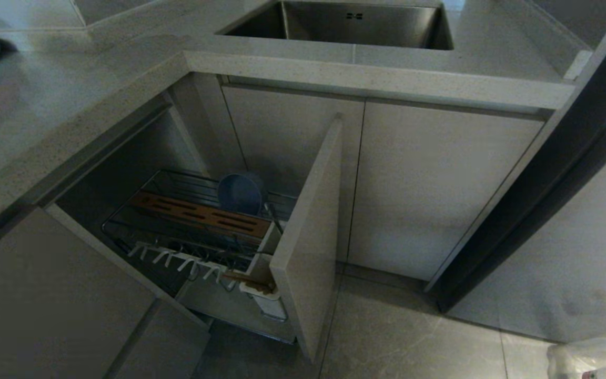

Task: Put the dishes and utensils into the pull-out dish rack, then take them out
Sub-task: Take the plate out of the cupboard

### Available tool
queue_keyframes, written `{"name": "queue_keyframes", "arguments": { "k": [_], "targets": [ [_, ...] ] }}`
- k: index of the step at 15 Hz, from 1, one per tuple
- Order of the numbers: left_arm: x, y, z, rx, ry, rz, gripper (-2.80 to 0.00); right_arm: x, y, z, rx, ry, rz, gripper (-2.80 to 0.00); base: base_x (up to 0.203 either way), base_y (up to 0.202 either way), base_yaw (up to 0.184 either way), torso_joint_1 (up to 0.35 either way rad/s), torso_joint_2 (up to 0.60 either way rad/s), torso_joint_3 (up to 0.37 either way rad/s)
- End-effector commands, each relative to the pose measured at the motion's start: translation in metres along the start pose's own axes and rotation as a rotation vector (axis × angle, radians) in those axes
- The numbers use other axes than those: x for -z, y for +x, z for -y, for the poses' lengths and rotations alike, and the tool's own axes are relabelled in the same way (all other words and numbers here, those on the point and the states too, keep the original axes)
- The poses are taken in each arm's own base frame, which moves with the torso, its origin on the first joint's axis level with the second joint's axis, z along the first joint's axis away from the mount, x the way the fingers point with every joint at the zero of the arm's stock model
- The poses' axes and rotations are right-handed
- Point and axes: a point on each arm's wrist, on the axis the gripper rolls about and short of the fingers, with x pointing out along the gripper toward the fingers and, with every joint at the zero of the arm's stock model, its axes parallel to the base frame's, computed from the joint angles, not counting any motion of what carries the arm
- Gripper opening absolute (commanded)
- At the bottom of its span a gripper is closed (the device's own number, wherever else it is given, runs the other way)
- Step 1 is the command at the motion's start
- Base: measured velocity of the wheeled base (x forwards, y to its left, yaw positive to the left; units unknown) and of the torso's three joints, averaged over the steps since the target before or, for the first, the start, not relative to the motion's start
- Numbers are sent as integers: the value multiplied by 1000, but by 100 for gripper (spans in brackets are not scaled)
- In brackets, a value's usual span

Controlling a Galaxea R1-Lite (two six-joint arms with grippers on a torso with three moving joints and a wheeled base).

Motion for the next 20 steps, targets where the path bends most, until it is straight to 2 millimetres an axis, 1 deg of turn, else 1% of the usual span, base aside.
{"name": "queue_keyframes", "arguments": {
  "k": [1,5,11,20],
  "targets": [
    [1,8,12,0,47,-29,-280,0,0,0,-1,0,-2,-280,0,0,0,0,0,0],
    [1,17,23,-4,71,-51,-280,0,0,0,0,0,-2,-280,0,0,0,0,0,0],
    [2,24,30,1,84,-66,-280,0,0,0,1,0,-2,-280,0,0,0,0,0,0],
    [1,21,27,1,65,-56,-280,0,0,0,0,0,-2,-280,0,0,0,0,0,0]
  ]
}}
